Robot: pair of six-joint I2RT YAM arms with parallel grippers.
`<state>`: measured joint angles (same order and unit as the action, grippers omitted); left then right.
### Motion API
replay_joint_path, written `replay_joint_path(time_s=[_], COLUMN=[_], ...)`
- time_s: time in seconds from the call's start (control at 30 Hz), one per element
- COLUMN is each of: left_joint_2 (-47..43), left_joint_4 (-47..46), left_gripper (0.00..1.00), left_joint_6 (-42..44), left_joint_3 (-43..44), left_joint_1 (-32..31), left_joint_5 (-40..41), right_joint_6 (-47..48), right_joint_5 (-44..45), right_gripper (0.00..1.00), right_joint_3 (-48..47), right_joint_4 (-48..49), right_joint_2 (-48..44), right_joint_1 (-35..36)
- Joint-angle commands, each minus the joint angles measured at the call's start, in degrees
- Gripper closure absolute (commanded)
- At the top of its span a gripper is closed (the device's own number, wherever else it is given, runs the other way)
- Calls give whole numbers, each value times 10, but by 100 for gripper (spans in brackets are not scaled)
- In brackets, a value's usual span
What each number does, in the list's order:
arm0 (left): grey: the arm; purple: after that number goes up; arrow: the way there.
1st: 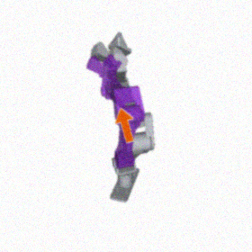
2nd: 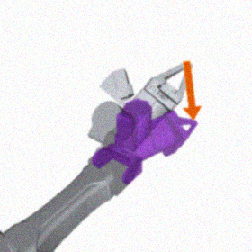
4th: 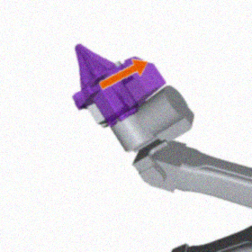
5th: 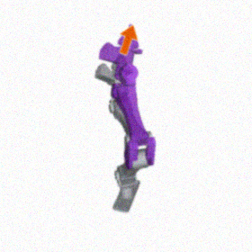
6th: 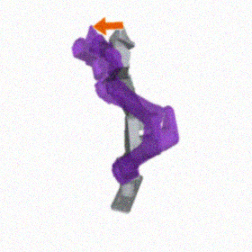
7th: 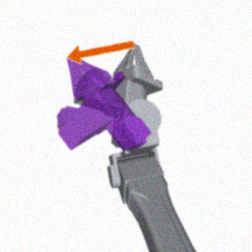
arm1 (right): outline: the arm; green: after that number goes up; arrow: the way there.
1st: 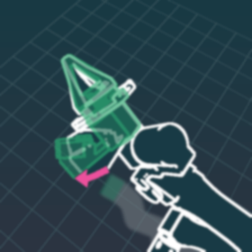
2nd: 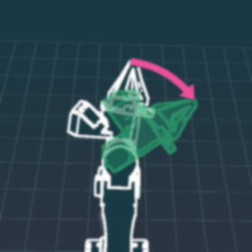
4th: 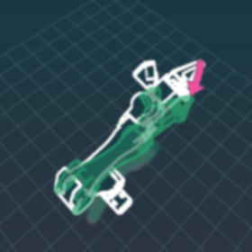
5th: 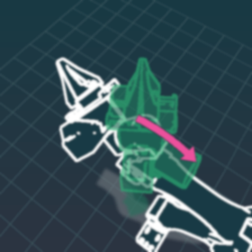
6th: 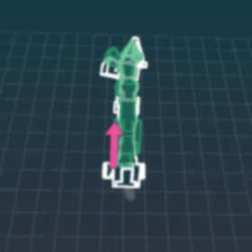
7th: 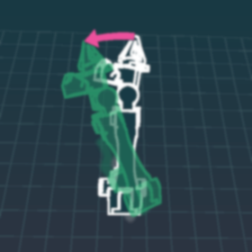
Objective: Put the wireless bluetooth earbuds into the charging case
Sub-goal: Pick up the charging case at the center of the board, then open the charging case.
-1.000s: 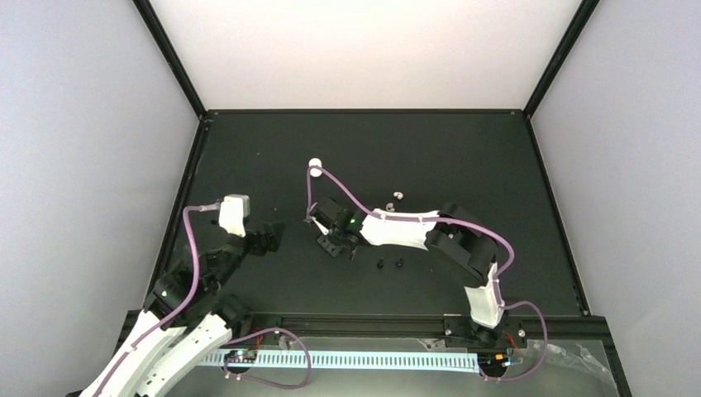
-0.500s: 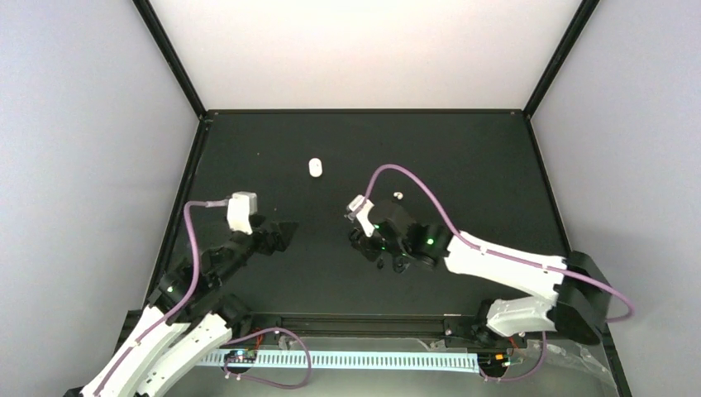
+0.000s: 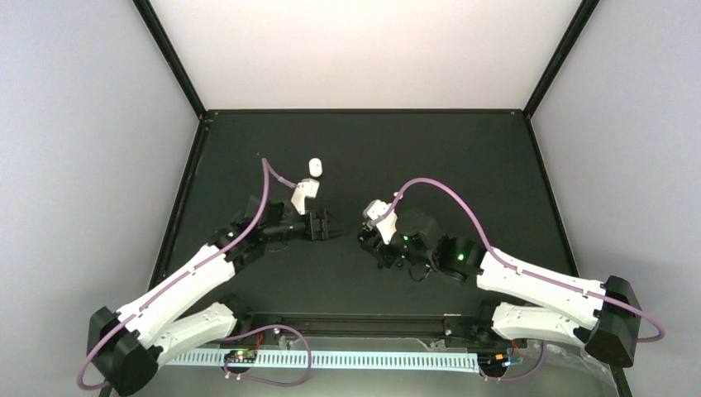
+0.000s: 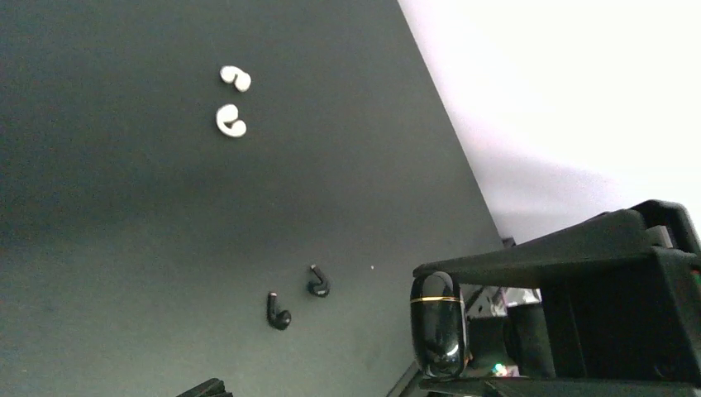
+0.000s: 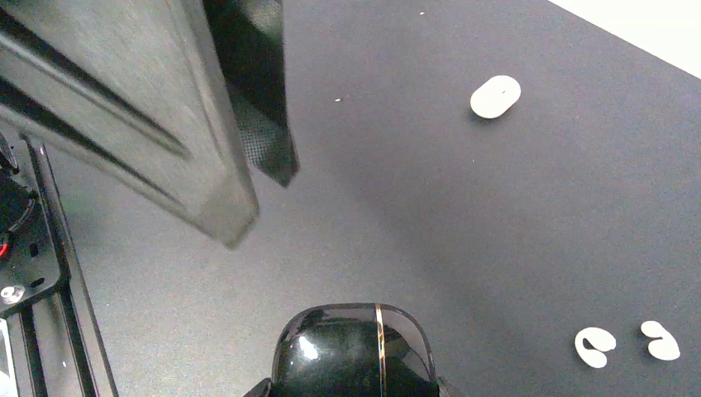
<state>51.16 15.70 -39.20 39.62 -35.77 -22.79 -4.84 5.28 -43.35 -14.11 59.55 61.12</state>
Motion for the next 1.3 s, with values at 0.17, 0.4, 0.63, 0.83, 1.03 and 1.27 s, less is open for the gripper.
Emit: replay_joint_path(time_s=[0.17,0.4,0.63,0.83,1.03,1.27], left_joint_2=[76,110,143,154,159,160], left_joint_4=[-53,-47,-22,-19,-28,-30], left_gripper=[26,30,38,42,50,58], left_joint_6=[-41,-29,-8,-1,-1,-2], left_joint_3=[41,61,72,71,71,69], left_joint_1=[-25,-33,-38,-41,-44,-45], left_joint_5=[-102,-110,-111,-116,-133,-142], right_joint_6=[30,38,46,48,49,53], right_joint_5=[-5,-15,-23,-22,-26,-25], right_gripper=[58,59,59,59,59,59], right_joint_3=[-8,-17,-30,-32,-35,-41], right_joint_4=[23,24,23,24,29,31], right_joint_2=[3,14,27,33,38,43], right_joint_1=[6,7,10,11,11,11])
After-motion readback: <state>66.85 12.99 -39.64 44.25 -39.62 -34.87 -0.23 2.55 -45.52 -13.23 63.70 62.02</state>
